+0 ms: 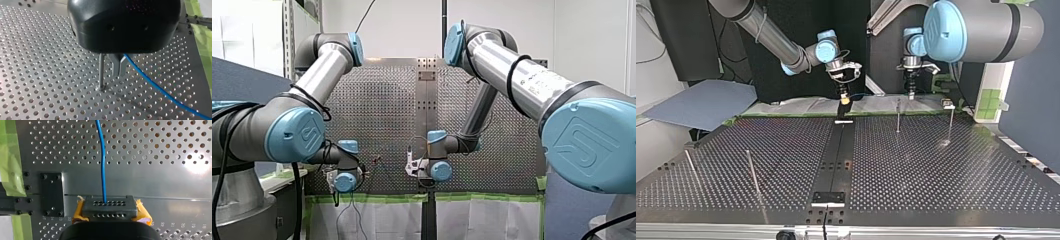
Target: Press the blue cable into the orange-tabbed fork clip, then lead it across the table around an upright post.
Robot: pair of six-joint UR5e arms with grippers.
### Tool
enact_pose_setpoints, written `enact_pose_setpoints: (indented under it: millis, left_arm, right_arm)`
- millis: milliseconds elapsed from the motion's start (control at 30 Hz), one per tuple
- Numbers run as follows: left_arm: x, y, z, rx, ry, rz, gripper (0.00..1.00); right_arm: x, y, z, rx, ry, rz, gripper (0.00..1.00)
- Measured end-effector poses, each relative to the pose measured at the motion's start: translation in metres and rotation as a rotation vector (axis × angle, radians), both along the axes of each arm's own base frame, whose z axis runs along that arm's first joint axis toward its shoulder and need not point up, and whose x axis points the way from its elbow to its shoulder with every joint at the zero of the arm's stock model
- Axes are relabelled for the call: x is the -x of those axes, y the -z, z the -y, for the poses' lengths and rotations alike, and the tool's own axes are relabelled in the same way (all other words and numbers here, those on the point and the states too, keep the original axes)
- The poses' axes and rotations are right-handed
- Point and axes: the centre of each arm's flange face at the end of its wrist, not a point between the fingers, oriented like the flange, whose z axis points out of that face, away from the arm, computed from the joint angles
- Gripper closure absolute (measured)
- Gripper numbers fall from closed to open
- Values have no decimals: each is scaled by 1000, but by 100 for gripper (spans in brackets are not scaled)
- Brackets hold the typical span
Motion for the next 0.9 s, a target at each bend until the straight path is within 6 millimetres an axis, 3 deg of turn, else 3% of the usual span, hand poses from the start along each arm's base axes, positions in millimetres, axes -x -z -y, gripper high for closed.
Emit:
enact_pose_setpoints:
  millis: [900]
  left_arm:
    - [-41,-8,-7,8,15,15,100]
  right_arm:
    - [0,-5,11,10,10,8,100]
